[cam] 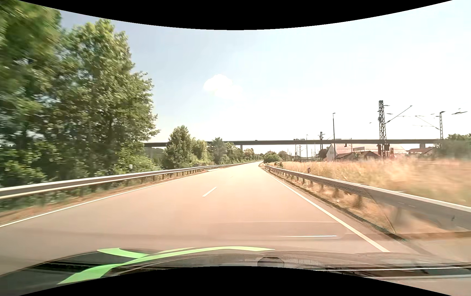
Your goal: Follow the waypoints while adhering to traffic rules and regulations
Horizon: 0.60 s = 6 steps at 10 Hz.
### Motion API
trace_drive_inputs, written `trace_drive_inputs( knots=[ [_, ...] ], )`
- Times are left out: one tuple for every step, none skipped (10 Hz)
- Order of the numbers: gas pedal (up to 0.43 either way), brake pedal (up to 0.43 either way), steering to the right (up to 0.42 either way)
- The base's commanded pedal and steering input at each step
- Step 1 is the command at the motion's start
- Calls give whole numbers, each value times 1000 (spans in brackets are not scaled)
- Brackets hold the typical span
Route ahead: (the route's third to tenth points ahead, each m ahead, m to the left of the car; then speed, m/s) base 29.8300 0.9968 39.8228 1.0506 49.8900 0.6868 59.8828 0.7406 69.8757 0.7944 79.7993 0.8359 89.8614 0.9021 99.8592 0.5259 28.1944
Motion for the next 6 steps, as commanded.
trace_drive_inputs(
  knots=[
    [280,0,-1],
    [248,0,-1],
    [248,0,-1],
    [248,0,-1],
    [260,0,-1],
    [268,0,-2]
  ],
)
